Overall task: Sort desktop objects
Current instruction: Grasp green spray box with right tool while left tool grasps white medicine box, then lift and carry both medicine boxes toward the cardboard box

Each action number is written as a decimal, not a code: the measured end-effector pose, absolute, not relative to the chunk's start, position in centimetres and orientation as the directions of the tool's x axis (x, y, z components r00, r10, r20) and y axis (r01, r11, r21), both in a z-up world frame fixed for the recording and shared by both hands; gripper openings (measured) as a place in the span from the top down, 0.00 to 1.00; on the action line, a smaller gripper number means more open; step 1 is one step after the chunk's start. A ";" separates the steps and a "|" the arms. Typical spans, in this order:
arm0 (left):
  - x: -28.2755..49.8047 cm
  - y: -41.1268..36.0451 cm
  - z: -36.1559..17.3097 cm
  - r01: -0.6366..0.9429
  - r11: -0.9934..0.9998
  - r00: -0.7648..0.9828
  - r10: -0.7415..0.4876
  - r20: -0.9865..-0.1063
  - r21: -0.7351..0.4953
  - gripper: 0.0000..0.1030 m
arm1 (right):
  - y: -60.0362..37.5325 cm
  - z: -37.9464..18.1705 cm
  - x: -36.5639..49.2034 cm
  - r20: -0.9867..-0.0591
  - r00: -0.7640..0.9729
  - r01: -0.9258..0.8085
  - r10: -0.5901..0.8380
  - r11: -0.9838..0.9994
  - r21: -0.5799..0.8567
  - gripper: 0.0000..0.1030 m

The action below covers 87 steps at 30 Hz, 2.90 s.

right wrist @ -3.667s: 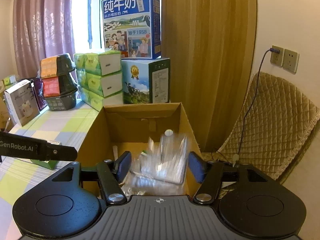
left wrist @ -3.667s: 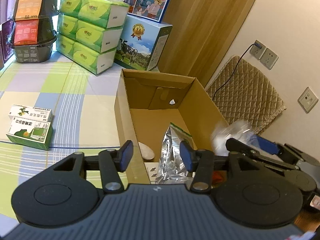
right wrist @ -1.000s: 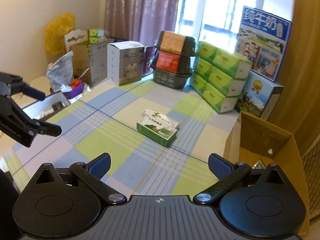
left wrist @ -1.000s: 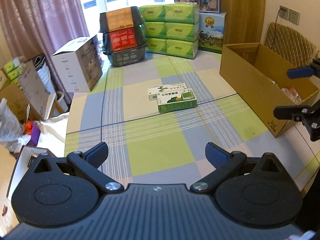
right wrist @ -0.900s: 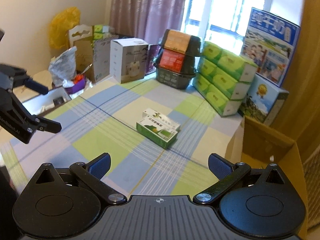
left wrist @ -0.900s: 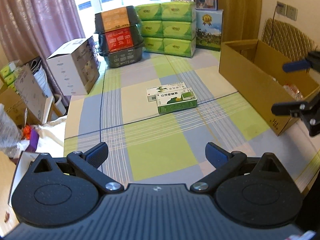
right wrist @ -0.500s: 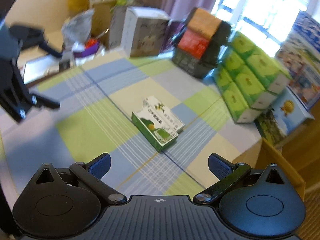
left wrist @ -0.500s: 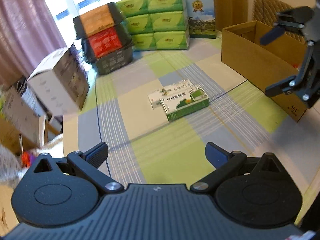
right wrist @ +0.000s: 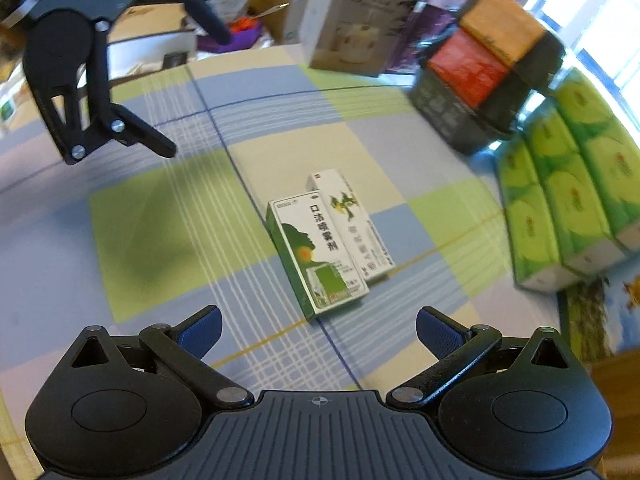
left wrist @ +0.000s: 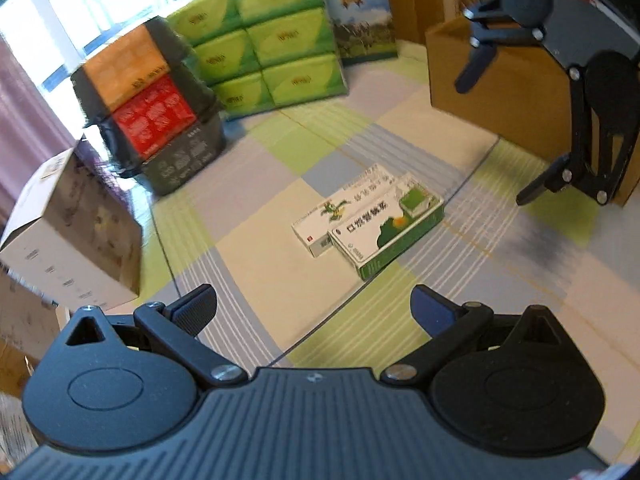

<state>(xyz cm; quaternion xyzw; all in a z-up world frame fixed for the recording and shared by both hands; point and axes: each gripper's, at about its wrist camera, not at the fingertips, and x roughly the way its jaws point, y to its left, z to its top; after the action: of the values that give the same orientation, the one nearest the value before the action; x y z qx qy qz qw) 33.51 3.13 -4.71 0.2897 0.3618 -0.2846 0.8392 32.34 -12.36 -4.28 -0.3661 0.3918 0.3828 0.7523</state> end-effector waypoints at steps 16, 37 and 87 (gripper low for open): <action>36.8 1.9 -10.3 0.773 0.542 0.517 -0.235 -0.823 0.331 0.02 | -9.2 -10.5 38.1 -0.898 0.310 -0.898 0.314 0.408 -0.167 0.18; 37.5 1.1 -11.7 0.789 0.513 0.507 -0.234 -0.830 0.337 0.02 | -7.0 -12.8 37.3 -0.936 0.226 -0.917 0.270 0.384 -0.110 0.44; 30.7 -6.3 -13.9 0.595 0.799 0.378 -0.183 -0.908 0.086 0.68 | -14.6 -11.6 29.1 -0.929 0.320 -0.495 0.186 0.869 0.004 0.49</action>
<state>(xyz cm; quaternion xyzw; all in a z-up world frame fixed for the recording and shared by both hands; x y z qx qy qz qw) 30.68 -6.27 -13.91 0.2048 0.5025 -0.2420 0.8043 29.12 -14.59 -11.57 -0.1423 0.5429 0.2132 0.7997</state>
